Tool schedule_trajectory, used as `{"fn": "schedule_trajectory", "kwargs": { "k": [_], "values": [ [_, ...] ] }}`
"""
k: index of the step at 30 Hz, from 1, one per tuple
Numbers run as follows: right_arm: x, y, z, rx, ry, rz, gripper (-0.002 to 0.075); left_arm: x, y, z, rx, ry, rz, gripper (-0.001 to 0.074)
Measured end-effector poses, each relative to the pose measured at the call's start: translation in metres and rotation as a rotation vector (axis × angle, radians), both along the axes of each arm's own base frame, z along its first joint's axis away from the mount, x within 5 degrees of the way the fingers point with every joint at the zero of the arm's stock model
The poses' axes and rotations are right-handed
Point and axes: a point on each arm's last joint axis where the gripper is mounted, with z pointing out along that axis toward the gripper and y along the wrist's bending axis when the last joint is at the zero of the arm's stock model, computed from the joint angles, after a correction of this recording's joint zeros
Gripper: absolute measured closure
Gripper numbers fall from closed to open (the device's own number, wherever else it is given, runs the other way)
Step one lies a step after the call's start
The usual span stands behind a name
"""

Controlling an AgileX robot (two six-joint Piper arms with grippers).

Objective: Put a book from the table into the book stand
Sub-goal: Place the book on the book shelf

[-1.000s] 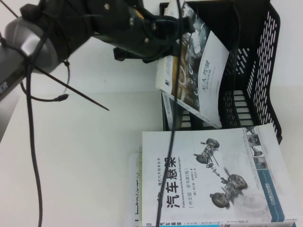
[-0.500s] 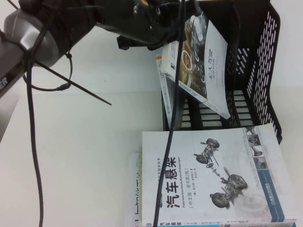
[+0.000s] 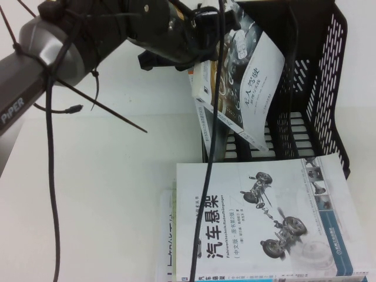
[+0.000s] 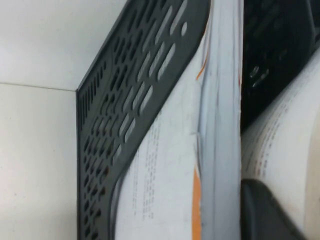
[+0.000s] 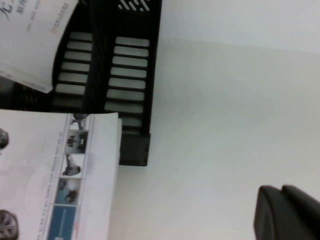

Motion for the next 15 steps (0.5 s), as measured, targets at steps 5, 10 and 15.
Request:
{"fn": "schedule_trajectory", "kwargs": {
  "k": [5,10,15],
  "values": [
    [-0.001,0.002,-0.001,0.03,0.011,0.005,0.072,-0.005,-0.009,0.0,0.006,-0.005,-0.015,0.0636],
    [-0.001,0.003,-0.001,0.038,0.013,0.007,0.072,-0.009,-0.016,0.007,-0.05,-0.001,-0.041,0.0636],
    [-0.001,0.003,-0.001,0.042,0.012,0.008,0.072,-0.011,-0.023,0.011,-0.117,-0.022,-0.102,0.0636]
  ]
}}
